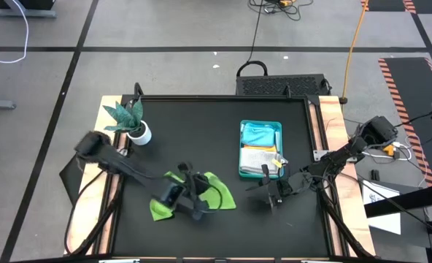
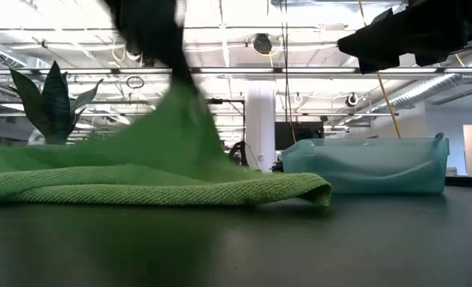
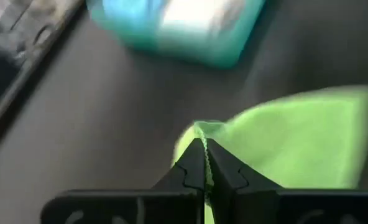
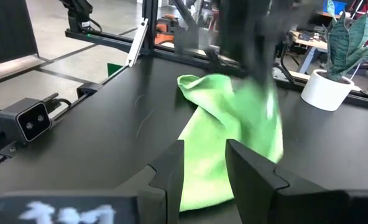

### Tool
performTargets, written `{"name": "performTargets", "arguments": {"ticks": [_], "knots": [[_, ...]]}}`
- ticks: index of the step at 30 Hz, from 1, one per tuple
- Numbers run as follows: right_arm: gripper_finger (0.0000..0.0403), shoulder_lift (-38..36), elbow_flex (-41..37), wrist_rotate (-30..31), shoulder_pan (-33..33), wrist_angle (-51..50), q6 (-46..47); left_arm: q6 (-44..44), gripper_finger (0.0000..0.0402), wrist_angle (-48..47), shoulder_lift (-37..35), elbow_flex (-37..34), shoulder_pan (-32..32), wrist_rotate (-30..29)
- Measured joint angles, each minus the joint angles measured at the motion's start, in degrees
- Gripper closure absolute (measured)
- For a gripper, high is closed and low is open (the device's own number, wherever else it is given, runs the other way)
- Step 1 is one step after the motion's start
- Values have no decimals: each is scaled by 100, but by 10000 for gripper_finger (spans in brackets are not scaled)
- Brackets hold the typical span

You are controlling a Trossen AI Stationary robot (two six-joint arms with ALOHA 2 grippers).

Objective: Fold microfiber towels
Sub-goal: Fold the light green microfiber cloth

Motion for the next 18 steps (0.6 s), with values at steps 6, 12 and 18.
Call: {"name": "performTargets", "arguments": {"ticks": [6, 12, 18], "knots": [[291, 103, 0, -9, 0, 29, 374, 557, 398, -504, -1090, 822, -628, 865], [291, 657, 136, -35, -11, 265, 576, -373, 397, -1800, -1362, 774, -1650, 811], [269, 1806, 1207, -1075, -35, 205, 768, -2067, 392, -2922, -834, 771, -2477, 408]]}}
